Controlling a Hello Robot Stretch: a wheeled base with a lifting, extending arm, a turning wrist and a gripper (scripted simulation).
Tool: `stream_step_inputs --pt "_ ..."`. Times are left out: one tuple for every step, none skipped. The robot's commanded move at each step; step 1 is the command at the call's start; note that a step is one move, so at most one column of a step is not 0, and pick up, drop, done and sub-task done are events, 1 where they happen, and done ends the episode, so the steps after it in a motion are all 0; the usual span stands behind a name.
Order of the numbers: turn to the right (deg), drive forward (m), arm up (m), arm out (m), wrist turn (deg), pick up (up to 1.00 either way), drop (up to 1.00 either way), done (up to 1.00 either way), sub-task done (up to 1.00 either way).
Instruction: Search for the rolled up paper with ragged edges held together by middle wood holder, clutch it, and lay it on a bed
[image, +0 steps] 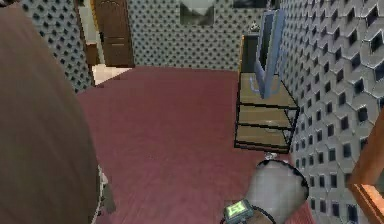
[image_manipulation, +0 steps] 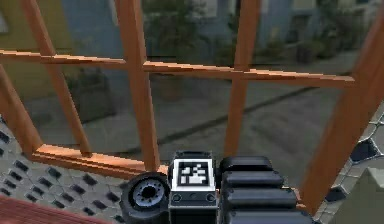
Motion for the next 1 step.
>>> stream_step_inputs --pt "-45.0 0.00 0.00 0.00 0.0 0.00 0.00 0.00 0.00"
